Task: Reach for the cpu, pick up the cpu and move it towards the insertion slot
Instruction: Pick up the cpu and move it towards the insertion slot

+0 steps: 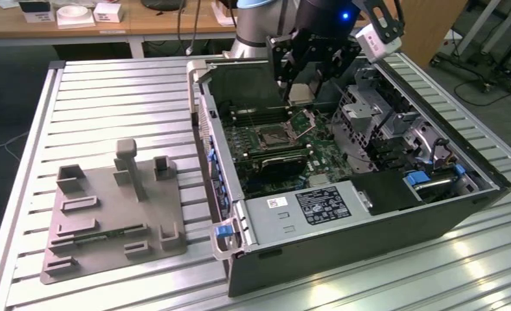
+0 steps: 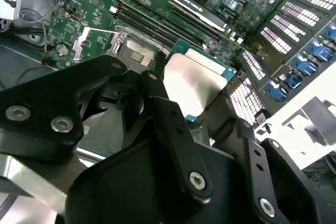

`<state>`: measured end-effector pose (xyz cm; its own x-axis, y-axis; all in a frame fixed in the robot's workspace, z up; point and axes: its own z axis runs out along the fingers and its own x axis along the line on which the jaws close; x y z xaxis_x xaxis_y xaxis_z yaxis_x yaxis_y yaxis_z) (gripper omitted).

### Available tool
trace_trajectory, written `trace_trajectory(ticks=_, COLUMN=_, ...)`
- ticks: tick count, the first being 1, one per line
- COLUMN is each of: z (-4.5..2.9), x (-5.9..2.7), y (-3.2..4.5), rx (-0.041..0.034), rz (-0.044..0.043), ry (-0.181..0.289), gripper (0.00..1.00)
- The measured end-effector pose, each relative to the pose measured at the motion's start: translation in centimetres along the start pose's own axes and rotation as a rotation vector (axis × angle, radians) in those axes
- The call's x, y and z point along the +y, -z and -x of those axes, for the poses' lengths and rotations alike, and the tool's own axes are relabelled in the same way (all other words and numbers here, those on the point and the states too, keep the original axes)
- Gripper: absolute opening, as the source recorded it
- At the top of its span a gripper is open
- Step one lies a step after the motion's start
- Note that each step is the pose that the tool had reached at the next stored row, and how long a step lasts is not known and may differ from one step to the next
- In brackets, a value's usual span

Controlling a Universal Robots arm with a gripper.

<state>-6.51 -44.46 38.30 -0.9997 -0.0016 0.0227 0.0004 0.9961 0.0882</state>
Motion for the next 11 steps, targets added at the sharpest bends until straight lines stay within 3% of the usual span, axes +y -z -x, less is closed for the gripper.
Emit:
trace_trajectory(ticks=3, z=0.00, x=0.16, y=-0.02, rx=-0.0001, rz=-0.0001, ry=0.000, gripper=0.55)
trace_trajectory(ticks=11, z=0.01, x=2.94, y=-0.47, rx=-0.0025, rz=0.0000, ry=0.000, gripper=0.55)
